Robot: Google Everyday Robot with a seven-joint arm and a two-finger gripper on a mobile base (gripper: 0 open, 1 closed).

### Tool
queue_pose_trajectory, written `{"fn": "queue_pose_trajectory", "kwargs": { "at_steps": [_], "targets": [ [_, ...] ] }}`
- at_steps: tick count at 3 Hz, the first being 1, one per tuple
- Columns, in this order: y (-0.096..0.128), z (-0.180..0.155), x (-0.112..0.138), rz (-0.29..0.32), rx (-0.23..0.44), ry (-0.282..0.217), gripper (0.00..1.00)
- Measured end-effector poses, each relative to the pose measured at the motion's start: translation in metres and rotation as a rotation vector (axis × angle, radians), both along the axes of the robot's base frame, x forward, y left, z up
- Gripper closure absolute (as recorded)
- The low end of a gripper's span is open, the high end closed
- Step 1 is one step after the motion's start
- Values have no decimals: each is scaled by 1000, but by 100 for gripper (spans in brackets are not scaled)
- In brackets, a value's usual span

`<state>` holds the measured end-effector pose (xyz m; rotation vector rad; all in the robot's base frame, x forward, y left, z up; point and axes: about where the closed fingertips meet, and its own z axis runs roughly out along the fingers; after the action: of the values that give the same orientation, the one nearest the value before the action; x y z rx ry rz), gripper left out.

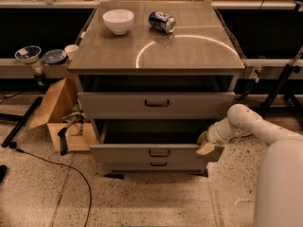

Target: Open middle drawer

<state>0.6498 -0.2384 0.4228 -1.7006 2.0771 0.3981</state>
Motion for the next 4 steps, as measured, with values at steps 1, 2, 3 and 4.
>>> {"fn": "queue_pose_trajectory", "kwargs": {
  "at_steps": [1, 2, 3, 4],
  "targets": [
    [0, 0, 0, 0, 0, 0, 100],
    [-2, 13, 0, 0, 0, 0, 100],
    [-2, 13, 0, 0, 0, 0, 100],
    [-3, 12, -32, -6, 5, 34, 100]
  ]
}}
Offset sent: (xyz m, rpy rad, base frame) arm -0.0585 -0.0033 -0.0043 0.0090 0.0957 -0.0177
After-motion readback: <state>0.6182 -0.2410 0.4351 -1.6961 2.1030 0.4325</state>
